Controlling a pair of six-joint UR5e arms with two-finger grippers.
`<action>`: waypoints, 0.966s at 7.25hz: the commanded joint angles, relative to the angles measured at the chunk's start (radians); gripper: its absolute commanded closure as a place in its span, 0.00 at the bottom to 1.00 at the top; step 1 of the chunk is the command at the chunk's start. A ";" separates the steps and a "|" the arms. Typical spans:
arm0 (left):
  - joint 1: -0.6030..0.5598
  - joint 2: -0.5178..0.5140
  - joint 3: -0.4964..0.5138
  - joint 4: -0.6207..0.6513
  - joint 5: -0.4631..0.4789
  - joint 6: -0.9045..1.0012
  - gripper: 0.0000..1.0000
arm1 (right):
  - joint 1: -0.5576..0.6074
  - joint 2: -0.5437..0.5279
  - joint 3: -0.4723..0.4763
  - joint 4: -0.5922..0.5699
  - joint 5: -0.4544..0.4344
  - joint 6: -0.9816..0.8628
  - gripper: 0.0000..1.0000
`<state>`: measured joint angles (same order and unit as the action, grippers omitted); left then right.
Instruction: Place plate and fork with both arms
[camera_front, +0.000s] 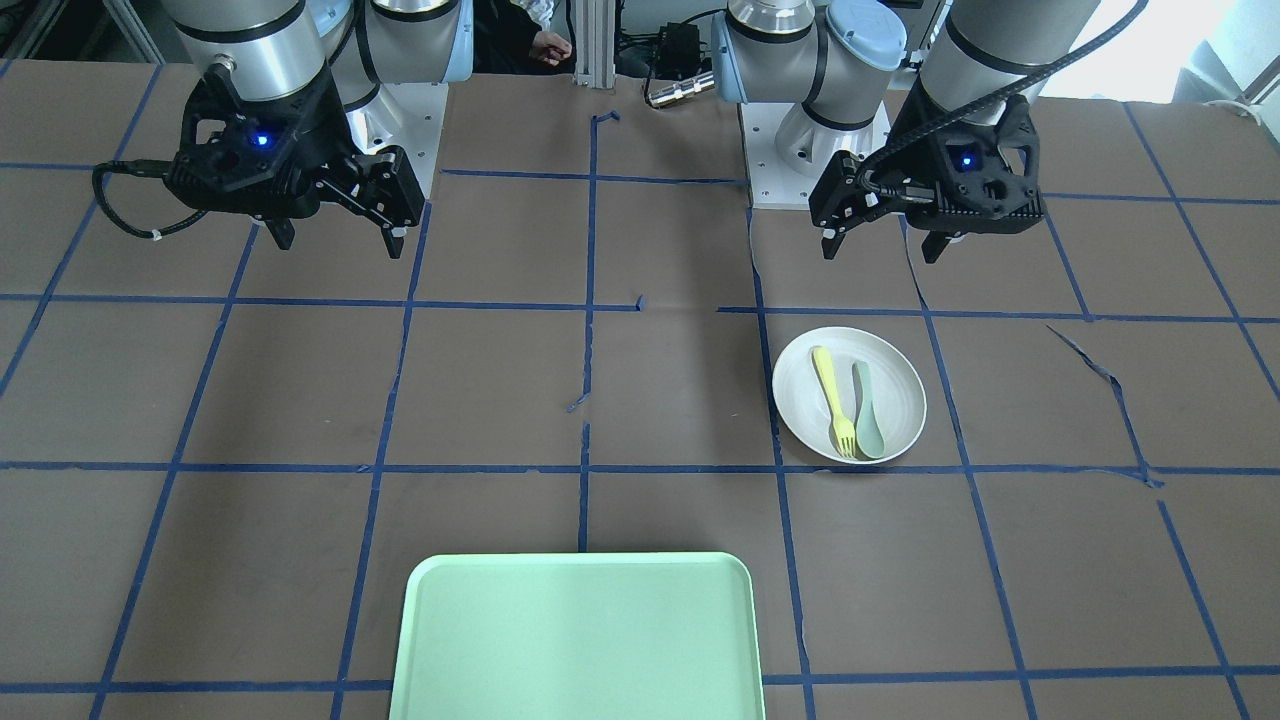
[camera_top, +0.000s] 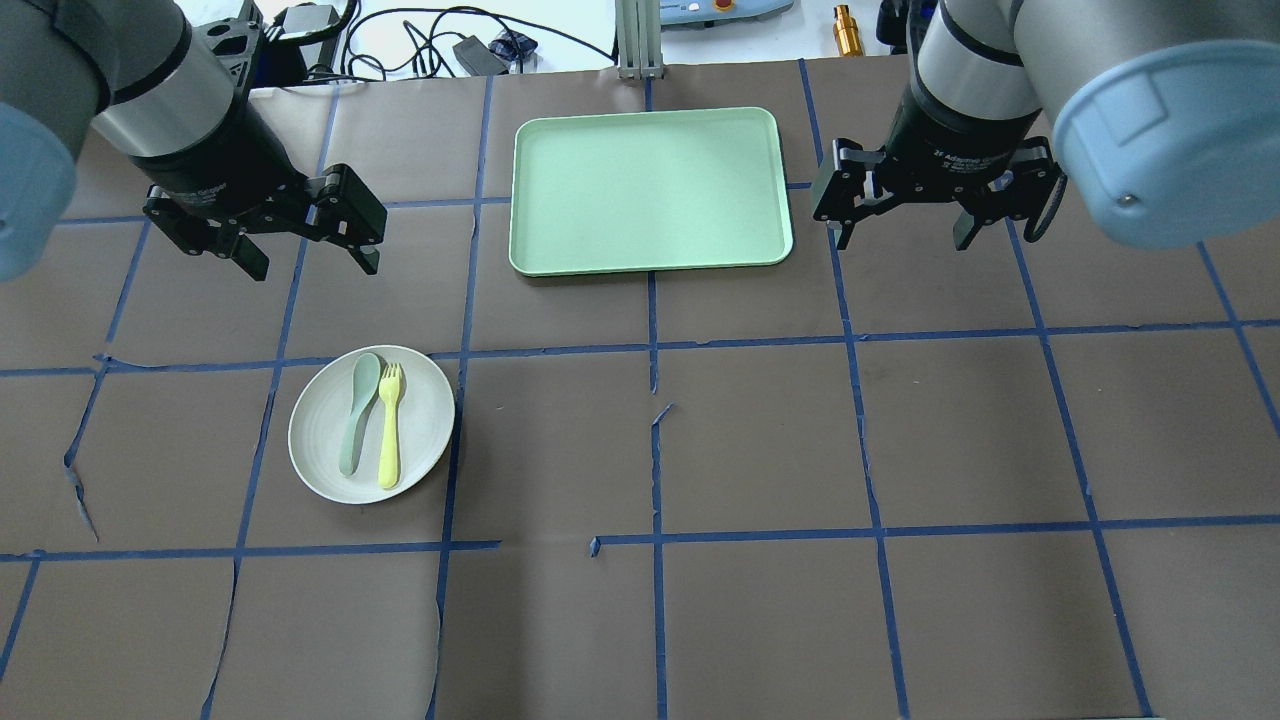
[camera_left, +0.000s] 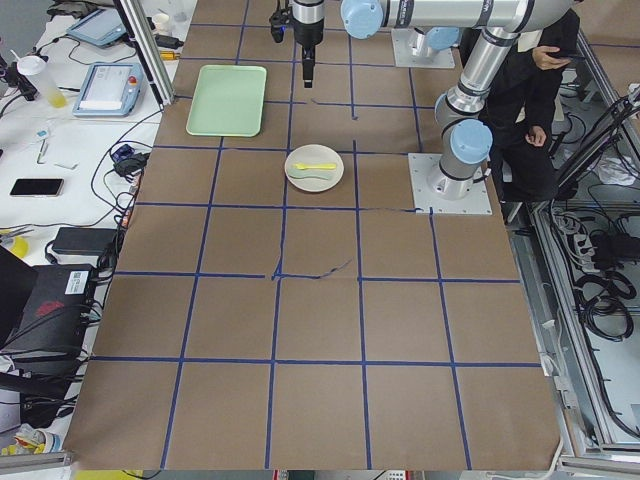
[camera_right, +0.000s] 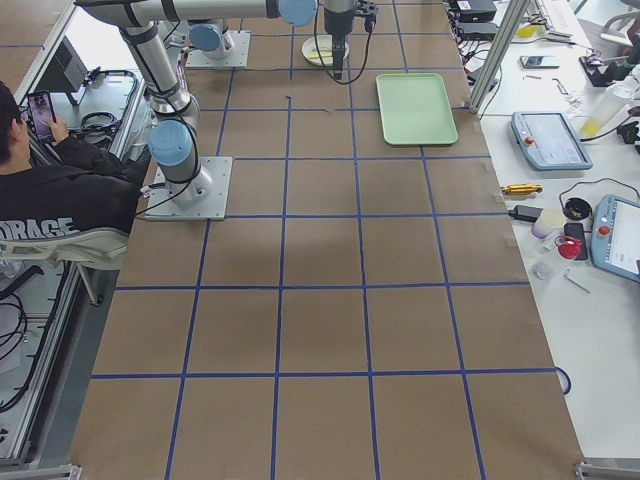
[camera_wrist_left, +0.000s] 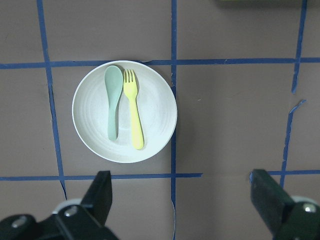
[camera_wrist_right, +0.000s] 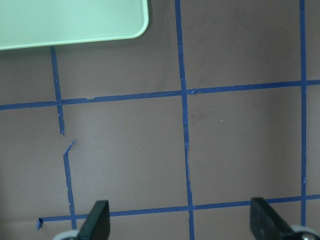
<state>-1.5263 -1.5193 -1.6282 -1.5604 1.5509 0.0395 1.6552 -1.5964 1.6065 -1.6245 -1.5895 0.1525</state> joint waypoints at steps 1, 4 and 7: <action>0.000 0.001 -0.001 -0.019 0.000 -0.001 0.00 | 0.000 0.003 -0.002 0.000 -0.004 -0.001 0.00; 0.020 -0.038 -0.054 -0.030 0.008 0.002 0.00 | 0.000 0.003 0.003 0.000 -0.001 -0.001 0.00; 0.196 -0.145 -0.261 0.303 0.066 0.053 0.00 | 0.000 0.004 0.006 -0.001 0.000 -0.001 0.00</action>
<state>-1.4196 -1.6225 -1.7968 -1.4182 1.6076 0.0527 1.6551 -1.5924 1.6112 -1.6258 -1.5905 0.1519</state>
